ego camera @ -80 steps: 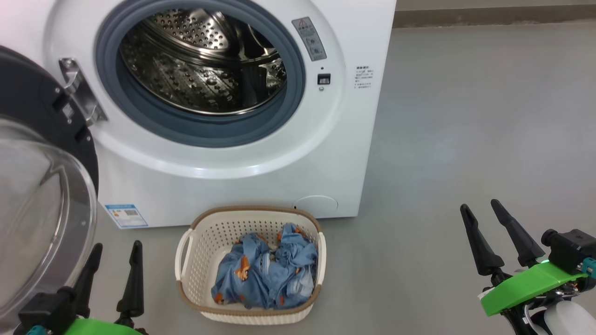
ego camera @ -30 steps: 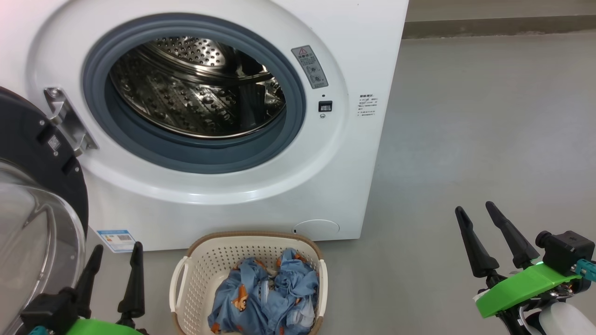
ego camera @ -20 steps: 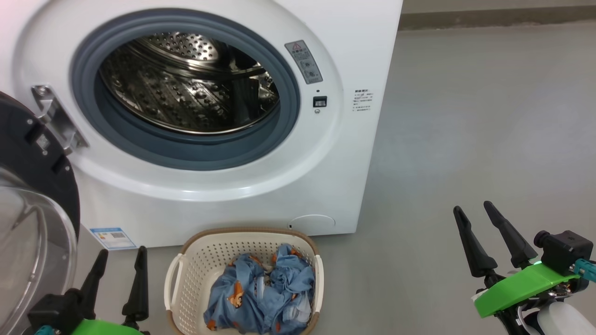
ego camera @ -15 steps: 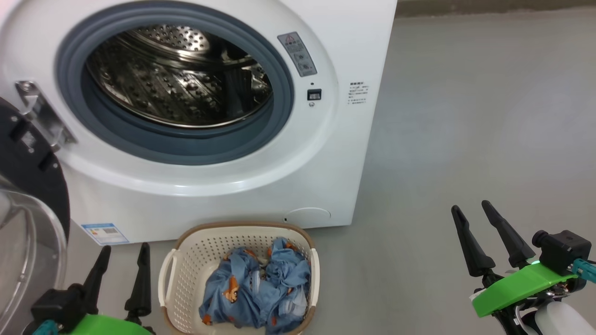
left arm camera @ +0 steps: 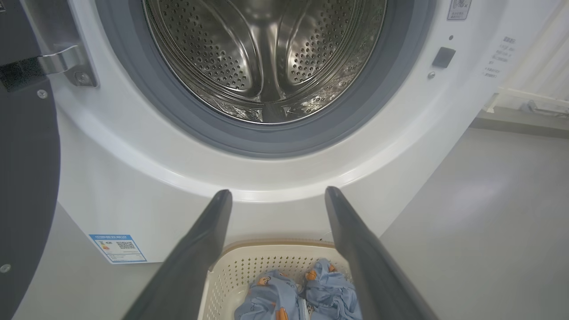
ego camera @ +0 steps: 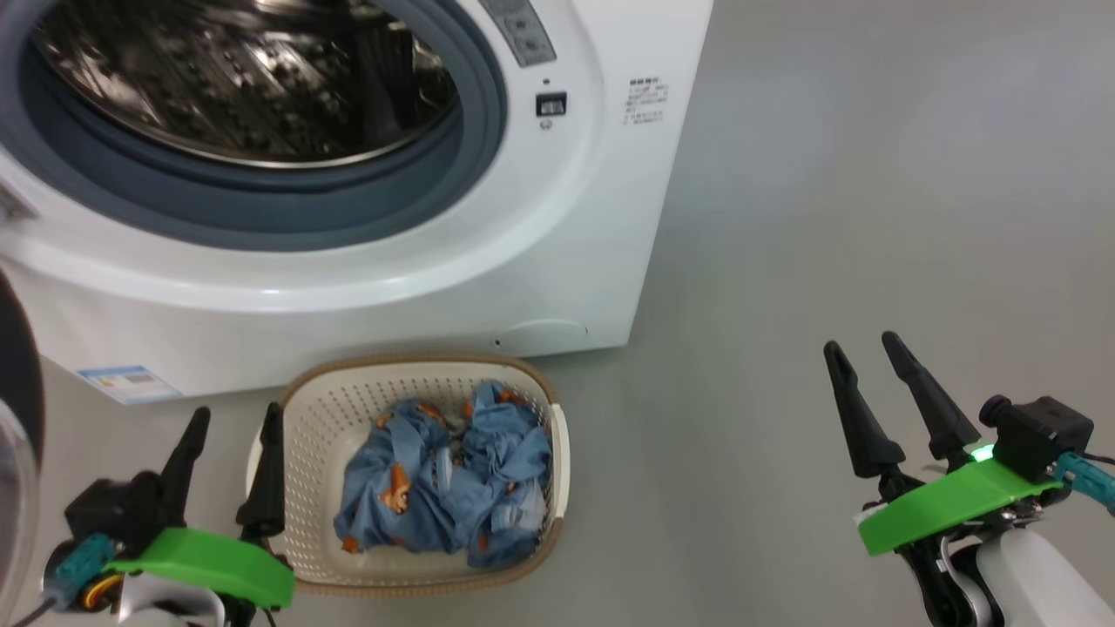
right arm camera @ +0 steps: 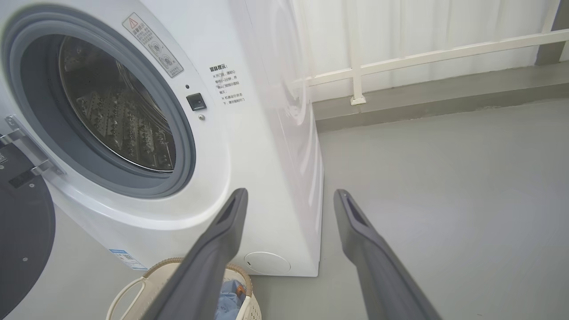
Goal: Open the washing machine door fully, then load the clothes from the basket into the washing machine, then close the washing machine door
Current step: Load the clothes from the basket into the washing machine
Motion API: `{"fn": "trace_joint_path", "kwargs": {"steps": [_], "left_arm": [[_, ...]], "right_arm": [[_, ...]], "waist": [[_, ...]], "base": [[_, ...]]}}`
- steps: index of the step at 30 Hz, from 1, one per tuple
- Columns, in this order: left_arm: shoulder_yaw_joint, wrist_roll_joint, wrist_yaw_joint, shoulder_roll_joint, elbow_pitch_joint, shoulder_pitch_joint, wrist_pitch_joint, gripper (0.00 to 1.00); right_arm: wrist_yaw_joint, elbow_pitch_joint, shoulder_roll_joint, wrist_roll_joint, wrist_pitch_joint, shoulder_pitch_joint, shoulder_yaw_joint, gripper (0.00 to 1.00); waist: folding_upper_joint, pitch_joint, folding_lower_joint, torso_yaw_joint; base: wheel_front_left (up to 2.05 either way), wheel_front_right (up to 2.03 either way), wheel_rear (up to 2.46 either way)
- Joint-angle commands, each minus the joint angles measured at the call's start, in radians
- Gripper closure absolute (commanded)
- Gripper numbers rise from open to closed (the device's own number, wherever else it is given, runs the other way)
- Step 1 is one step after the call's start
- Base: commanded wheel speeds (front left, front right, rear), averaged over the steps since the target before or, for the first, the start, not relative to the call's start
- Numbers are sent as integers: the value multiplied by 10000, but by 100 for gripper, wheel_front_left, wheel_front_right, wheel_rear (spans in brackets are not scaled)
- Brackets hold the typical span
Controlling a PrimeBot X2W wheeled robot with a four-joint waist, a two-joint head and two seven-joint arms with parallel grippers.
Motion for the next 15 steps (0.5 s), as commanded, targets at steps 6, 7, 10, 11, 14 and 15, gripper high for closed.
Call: {"fn": "trace_joint_path", "kwargs": {"steps": [6, 7, 10, 11, 14, 15], "left_arm": [[0, -42, -384, 257, 559, -1168, 254, 0], [-70, -40, -447, 261, 701, -1307, 337, 0], [-319, -14, -625, 290, 1176, -1735, 634, 0], [-391, -22, -674, 292, 1347, -1875, 739, 0], [-606, 7, -782, 329, 1834, -2305, 1026, 0], [-678, 23, -810, 343, 1971, -2440, 1120, 0]], "right_arm": [[58, -318, 224, -255, -122, -595, -71, 0], [58, -328, 273, -284, -122, -652, -91, 0], [58, -329, 408, -363, -122, -820, -137, 0], [58, -340, 453, -385, -122, -879, -149, 0], [58, -379, 602, -459, -122, -1056, -158, 0], [58, -389, 651, -479, -122, -1123, -157, 0]], "waist": [[0, 1638, -1, -346], [0, 1806, -1, -366], [0, 2302, -1, -446], [0, 2460, -1, -482], [0, 2933, -1, -614], [0, 3101, -1, -660]], "base": [[0, 0, 0], [0, 0, 0], [0, 0, 0], [0, 0, 0], [0, 0, 0], [0, 0, 0]]}}
